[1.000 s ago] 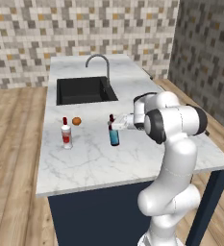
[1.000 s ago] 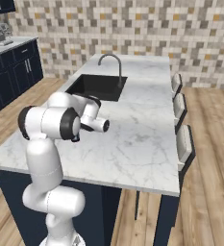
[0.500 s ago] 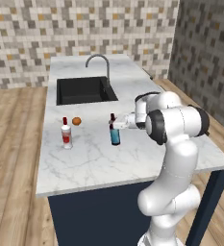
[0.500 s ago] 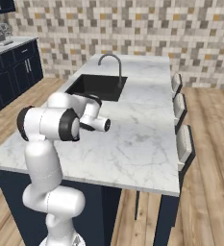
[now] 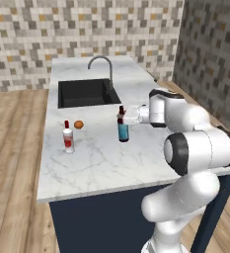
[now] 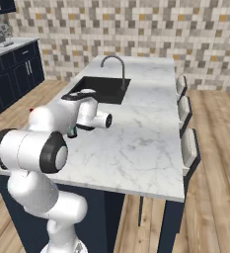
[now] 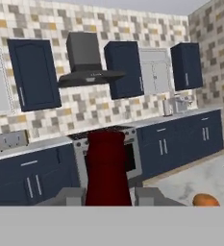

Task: Place the liquor and beer on the top shelf of the fridge to keep them out of children's reach, and place the tangerine on lower shelves for easy access.

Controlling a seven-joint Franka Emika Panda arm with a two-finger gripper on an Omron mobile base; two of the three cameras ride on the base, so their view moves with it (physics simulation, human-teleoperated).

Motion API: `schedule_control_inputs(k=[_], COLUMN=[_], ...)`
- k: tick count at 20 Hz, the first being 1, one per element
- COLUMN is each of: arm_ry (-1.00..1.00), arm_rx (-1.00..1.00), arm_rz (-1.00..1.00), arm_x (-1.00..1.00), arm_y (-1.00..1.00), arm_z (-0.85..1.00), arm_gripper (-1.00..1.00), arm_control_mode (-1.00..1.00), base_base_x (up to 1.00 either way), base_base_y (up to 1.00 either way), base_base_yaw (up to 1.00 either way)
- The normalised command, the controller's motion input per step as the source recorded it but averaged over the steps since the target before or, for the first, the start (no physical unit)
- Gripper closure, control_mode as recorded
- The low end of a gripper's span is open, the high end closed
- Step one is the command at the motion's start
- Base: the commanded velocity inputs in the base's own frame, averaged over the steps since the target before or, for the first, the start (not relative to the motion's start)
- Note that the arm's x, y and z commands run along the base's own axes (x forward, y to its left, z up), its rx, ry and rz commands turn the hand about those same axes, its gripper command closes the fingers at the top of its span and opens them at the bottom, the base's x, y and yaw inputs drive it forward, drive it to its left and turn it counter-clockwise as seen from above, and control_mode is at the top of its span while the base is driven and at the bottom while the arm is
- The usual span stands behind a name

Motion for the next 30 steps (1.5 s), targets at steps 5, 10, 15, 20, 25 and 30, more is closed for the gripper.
schedule_control_inputs(k=[5,10,15,20,25,30], arm_ry=[-0.07,-0.02,0.0,0.0,0.0,0.01], arm_rx=[0.0,-0.01,-0.06,-0.1,-0.11,-0.12], arm_rz=[0.0,0.0,0.0,-0.04,-0.03,0.0], arm_x=[-0.85,-1.0,-0.97,-0.89,-0.84,-0.7], arm_y=[0.0,-0.07,-0.13,-0.05,-0.06,-0.04], arm_z=[1.0,1.0,1.0,0.94,0.79,0.5], arm_gripper=[1.0,1.0,1.0,1.0,1.0,1.0], arm_control_mode=[-1.0,-1.0,-1.0,-1.0,-1.0,-1.0], base_base_x=[0.0,0.0,0.0,0.0,0.0,0.0], base_base_y=[0.0,0.0,0.0,0.0,0.0,0.0], base_base_yaw=[0.0,0.0,0.0,0.0,0.0,0.0])
